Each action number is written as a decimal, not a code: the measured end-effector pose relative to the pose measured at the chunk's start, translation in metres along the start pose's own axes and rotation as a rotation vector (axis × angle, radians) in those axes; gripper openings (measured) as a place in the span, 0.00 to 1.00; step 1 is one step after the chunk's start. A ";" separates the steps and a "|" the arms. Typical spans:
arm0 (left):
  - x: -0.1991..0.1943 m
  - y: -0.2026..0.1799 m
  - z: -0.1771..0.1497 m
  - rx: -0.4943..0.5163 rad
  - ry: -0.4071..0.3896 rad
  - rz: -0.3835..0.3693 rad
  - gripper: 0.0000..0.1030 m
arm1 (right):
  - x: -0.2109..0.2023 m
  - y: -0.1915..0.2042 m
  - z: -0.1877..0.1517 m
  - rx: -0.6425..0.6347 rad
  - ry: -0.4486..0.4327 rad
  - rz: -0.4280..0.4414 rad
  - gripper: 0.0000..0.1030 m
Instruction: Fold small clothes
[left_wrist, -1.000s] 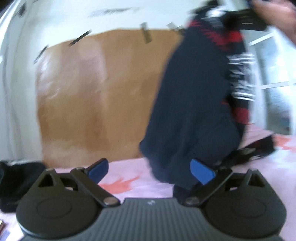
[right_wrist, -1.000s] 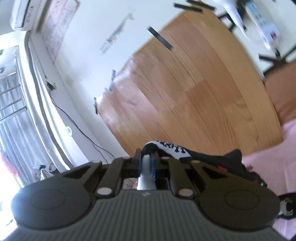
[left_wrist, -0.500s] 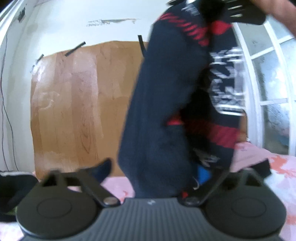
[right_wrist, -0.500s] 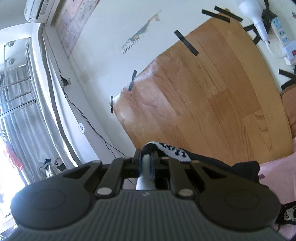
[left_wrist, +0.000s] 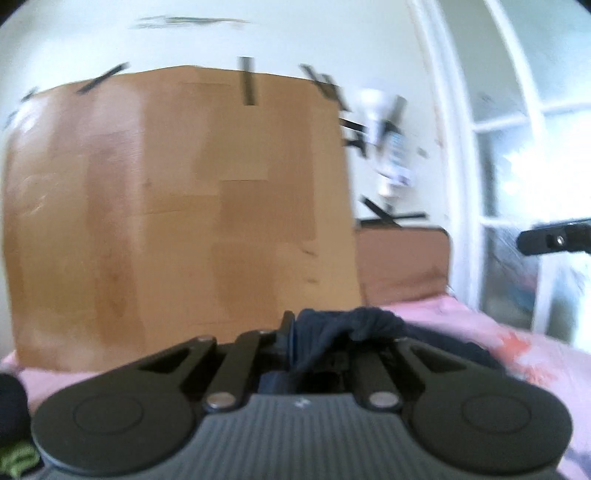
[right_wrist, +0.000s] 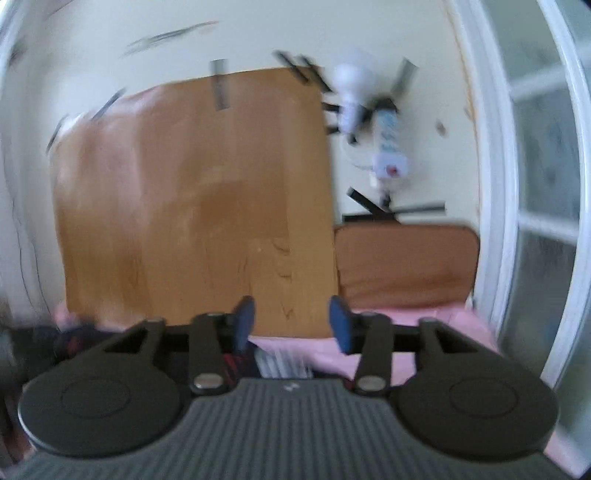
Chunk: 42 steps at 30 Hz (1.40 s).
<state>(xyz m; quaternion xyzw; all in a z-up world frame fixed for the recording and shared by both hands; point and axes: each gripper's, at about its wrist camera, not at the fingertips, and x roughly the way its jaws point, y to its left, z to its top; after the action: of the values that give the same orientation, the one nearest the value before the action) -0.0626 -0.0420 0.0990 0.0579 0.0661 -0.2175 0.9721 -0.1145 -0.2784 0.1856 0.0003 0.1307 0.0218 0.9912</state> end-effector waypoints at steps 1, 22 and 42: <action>0.002 -0.007 0.000 0.026 0.002 -0.007 0.06 | -0.006 0.008 -0.007 -0.056 -0.007 0.055 0.61; -0.026 -0.003 0.011 0.089 -0.070 0.011 0.67 | 0.022 0.023 -0.009 -0.173 -0.073 0.151 0.11; 0.032 -0.065 -0.006 0.207 0.014 -0.068 0.86 | -0.044 -0.036 0.040 -0.086 -0.169 0.117 0.11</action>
<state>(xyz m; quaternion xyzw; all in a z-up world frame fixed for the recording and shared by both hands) -0.0624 -0.1130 0.0829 0.1572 0.0523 -0.2555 0.9525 -0.1452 -0.3158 0.2355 -0.0326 0.0454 0.0853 0.9948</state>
